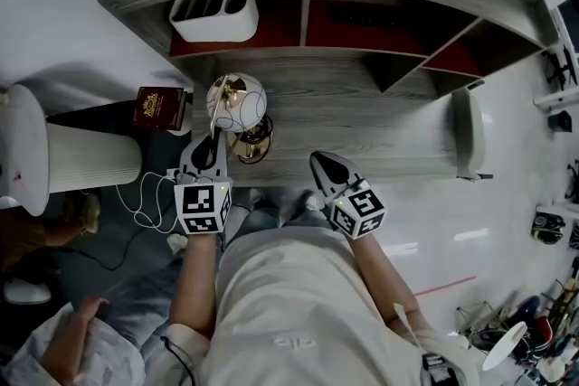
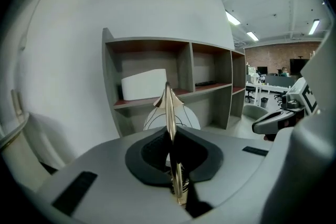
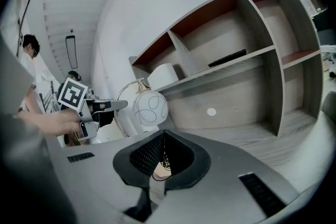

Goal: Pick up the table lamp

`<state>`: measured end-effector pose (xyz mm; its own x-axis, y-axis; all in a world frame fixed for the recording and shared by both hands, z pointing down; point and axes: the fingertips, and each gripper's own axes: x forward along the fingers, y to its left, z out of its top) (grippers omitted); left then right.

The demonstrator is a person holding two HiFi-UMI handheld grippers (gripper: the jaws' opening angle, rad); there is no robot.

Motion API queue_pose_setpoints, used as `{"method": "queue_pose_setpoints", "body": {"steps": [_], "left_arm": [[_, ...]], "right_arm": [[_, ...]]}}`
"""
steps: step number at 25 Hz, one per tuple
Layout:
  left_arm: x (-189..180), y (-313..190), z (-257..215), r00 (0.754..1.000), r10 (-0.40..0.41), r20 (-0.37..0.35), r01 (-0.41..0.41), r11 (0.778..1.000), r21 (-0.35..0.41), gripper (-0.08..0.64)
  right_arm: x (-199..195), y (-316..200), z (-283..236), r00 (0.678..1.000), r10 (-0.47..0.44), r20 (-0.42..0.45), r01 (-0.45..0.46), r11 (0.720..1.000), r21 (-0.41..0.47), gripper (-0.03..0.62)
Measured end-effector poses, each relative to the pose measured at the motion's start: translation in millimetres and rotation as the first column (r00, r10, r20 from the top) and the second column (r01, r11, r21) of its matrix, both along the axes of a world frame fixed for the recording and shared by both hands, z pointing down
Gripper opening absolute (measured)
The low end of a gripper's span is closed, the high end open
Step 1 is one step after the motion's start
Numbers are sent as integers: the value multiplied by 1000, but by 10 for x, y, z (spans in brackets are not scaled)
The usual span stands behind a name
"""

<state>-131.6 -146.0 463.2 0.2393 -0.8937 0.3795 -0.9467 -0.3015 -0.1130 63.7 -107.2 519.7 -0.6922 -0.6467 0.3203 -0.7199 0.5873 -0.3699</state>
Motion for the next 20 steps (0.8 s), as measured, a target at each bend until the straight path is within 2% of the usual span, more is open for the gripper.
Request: {"method": "queue_pose_setpoints", "body": {"steps": [3, 7, 14, 16, 20], "left_arm": [[20, -42, 11, 1000, 14, -13, -14, 1000, -5, 15], [-13, -62, 16, 997, 18, -77, -19, 1000, -15, 15], [-281, -46, 5, 996, -20, -87, 19, 1000, -7, 15], [-347, -28, 7, 997, -3, -76, 3, 1000, -6, 15], [-365, -27, 14, 995, 32, -98, -34, 999, -18, 15]], "right_arm": [[7, -44, 26, 1000, 18, -6, -18, 1000, -4, 31], [-35, -100, 65, 1000, 29, -11, -30, 1000, -9, 31], [-287, -143, 214, 1000, -4, -23, 4, 1000, -29, 31], [-393, -152, 291, 999, -23, -27, 22, 999, -33, 31], [-599, -201, 465, 998, -47, -39, 46, 998, -37, 32]]}}
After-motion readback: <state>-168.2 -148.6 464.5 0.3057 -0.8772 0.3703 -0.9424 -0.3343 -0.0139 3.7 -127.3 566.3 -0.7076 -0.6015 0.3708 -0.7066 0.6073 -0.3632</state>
